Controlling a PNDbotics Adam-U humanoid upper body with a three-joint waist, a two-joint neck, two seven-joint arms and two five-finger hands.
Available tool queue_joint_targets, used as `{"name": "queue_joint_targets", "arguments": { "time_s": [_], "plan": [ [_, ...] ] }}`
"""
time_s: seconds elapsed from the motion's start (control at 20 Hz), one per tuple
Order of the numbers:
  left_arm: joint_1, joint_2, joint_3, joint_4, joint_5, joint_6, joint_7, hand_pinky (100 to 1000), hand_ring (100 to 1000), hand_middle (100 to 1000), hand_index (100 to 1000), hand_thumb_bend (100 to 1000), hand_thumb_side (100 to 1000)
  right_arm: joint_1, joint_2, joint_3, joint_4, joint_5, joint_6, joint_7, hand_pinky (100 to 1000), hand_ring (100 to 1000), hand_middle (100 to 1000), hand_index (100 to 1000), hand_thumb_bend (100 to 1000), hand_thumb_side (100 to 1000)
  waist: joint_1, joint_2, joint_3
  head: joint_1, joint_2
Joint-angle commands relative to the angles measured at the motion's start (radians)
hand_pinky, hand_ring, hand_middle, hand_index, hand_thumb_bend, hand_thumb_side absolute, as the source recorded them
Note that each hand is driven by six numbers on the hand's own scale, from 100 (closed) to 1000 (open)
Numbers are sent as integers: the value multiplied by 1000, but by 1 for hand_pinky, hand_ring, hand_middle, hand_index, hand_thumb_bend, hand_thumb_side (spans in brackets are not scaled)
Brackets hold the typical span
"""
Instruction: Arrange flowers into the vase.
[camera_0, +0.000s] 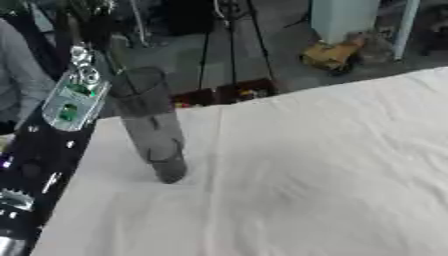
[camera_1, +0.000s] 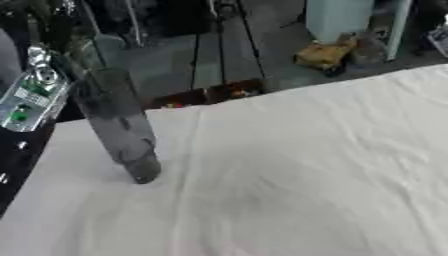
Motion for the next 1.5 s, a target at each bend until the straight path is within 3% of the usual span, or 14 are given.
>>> {"name": "queue_joint_targets", "arguments": {
  "time_s": [0.05,0.25,0.35,0.6,0.75,1.25,1.3,1.5],
  "plan": [
    [-15,34,1,-10,-14,13,-17,324,495,521,457,100,784,-10,-14,-13,-23,-13,2,-6,818,904,864,848,293,1000,-11,-33,2,-2,-4],
    [-14,34,3,-13,-19,18,-22,324,495,521,457,100,784,-10,-14,-13,-23,-13,3,-6,818,904,864,848,293,1000,-11,-33,3,-2,-4],
    [-8,36,-5,-9,-24,23,-33,426,648,691,620,100,867,-8,-13,-14,-23,-14,4,-7,818,903,862,848,294,1000,-12,-35,4,-4,-4],
    [10,41,-43,6,-66,38,-109,494,721,754,663,100,910,-3,-9,-17,-25,-15,9,-11,817,903,861,847,294,1000,-15,-39,10,-11,-4],
    [14,41,-48,9,-87,43,-159,584,790,841,724,100,974,-2,-8,-19,-26,-16,11,-14,817,902,859,847,294,1000,-15,-40,11,-13,-4],
    [15,46,-24,3,-148,47,-298,609,805,855,738,100,994,0,-7,-20,-28,-16,15,-18,817,902,859,847,294,1000,-16,-43,12,-16,-6],
    [16,47,-23,2,-153,48,-305,641,827,890,780,100,995,1,-7,-21,-28,-16,15,-18,816,902,858,847,295,1000,-16,-43,13,-17,-6],
    [20,63,-41,2,-195,54,-355,648,833,896,796,100,985,8,-7,-23,-29,-15,19,-19,816,902,858,846,296,1000,-14,-49,19,-21,-2]
  ]
}}
